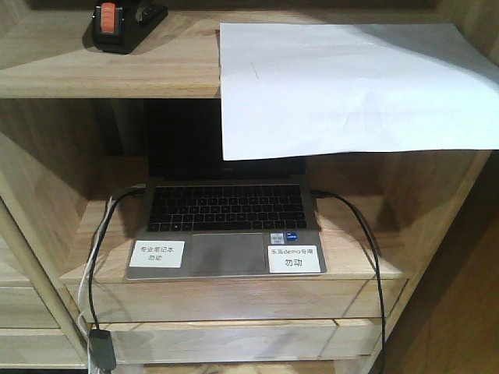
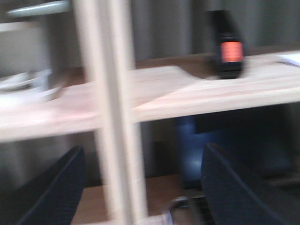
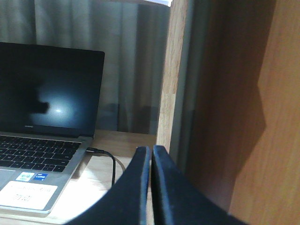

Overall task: Grab stapler and paper to desk for stapling
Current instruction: 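Lower the open left gripper around the black stapler, then close the left gripper on the stapler and lift it off the shelf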

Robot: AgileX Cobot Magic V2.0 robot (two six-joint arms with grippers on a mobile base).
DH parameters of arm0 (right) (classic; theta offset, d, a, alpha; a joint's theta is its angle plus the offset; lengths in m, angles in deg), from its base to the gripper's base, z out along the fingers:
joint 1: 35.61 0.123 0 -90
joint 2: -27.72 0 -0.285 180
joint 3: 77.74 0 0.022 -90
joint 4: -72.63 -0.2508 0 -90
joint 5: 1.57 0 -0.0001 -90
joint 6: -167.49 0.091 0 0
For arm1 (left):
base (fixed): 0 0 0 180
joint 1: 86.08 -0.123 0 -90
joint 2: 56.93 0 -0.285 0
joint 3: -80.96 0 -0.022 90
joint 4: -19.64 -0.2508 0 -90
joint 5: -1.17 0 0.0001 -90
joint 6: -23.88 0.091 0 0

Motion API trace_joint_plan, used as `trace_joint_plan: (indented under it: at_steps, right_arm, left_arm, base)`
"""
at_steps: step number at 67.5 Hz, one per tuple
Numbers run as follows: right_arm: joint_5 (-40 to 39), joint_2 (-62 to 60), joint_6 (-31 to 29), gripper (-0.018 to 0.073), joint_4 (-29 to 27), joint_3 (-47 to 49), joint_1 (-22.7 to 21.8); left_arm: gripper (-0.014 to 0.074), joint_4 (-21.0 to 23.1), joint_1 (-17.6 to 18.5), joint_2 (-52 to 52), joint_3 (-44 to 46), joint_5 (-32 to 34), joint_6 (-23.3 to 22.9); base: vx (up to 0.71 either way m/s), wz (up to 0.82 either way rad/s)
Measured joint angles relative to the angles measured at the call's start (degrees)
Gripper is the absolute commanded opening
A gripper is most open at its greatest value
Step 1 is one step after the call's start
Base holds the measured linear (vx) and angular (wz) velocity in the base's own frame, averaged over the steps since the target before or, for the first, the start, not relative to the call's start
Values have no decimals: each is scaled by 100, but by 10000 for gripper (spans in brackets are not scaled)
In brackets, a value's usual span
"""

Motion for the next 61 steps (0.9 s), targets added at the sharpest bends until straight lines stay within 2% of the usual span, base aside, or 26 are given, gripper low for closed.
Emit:
trace_joint_plan:
  at_steps: [15,34,52,61]
  right_arm:
    - [0,0,0,-9,0,0,0]
    - [0,0,0,-9,0,0,0]
    - [0,0,0,-9,0,0,0]
    - [0,0,0,-9,0,0,0]
  left_arm:
    - [503,-16,524,-1017,420,158,11]
    - [533,-16,929,-2607,2080,114,17]
    - [578,-16,1136,-4183,4049,-711,17]
    - [578,-16,1181,-5140,5384,-1299,17]
  base:
    - [0,0]
    - [0,0]
    - [0,0]
    - [0,0]
